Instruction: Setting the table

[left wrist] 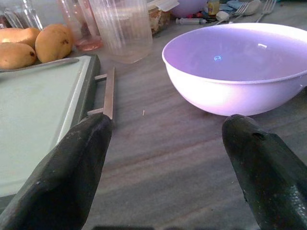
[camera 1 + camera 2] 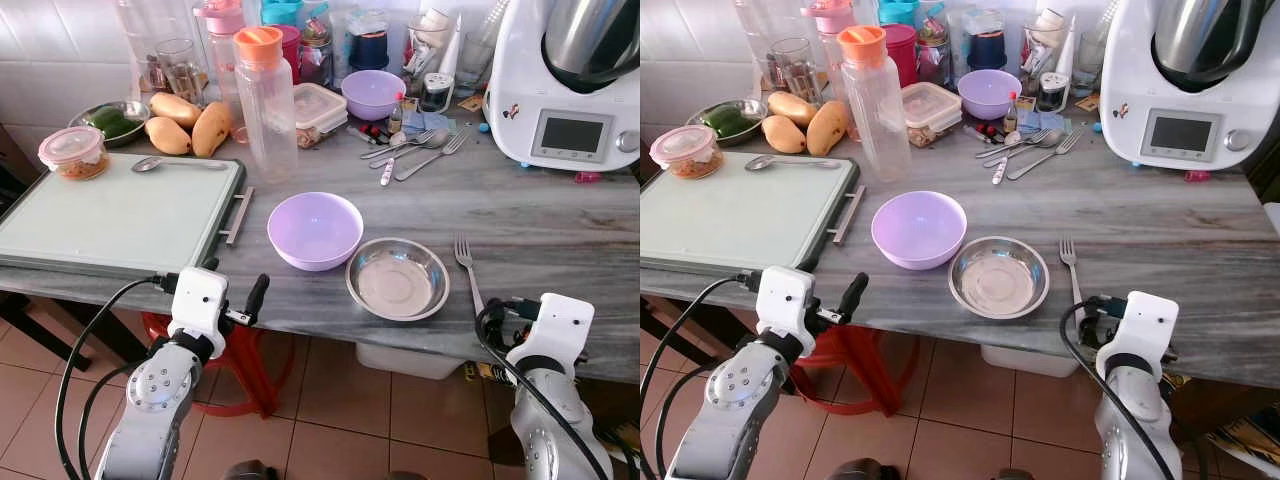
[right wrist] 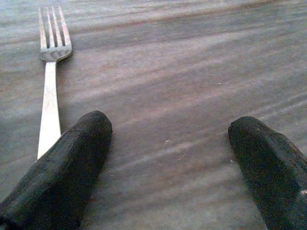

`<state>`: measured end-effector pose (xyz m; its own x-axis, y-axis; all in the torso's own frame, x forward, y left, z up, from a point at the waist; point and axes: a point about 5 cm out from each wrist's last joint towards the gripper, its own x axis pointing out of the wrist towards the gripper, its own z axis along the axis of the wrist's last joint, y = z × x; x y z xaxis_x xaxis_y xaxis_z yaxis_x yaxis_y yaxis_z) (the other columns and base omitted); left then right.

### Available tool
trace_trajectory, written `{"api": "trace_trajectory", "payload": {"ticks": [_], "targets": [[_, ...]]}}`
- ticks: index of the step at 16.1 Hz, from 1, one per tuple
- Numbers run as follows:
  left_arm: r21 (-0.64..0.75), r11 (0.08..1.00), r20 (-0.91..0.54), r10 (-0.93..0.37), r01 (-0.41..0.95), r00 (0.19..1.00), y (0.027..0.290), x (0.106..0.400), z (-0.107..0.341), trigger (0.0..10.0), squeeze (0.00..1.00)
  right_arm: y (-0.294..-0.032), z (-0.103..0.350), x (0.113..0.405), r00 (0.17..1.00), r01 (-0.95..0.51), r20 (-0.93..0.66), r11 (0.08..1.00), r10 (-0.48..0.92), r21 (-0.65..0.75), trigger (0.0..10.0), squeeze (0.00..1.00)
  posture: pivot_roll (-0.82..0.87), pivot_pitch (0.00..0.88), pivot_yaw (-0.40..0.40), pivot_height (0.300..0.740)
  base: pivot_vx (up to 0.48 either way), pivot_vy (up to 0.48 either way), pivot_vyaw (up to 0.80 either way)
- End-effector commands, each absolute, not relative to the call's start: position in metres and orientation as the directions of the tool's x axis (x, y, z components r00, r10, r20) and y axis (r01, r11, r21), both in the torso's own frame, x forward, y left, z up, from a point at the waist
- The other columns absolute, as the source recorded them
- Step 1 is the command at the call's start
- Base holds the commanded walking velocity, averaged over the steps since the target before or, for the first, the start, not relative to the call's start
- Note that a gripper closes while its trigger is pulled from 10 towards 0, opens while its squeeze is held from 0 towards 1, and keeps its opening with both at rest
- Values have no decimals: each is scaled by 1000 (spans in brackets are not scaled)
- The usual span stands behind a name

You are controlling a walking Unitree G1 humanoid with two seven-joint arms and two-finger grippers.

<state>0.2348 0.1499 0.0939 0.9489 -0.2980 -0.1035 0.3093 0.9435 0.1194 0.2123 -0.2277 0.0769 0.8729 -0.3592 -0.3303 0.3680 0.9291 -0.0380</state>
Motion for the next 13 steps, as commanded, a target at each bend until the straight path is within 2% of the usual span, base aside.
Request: {"api": "trace_trajectory", "payload": {"ticks": [1,6,13], "targets": [[129,943,-115,-292,306,949,152,236,93,10000,0,-217,72,214,883,326,-357,945,-306,-4,10000,984,-44,0,63,740,0,0,0],[133,943,-114,-293,307,949,152,237,93,10000,0,-216,72,215,887,315,-353,949,-297,-7,10000,984,-44,0,62,740,0,0,0],[134,942,-113,-294,308,949,151,238,93,10000,0,-246,81,210,843,432,-278,888,-460,-160,10000,965,-46,0,64,740,0,0,0]]}}
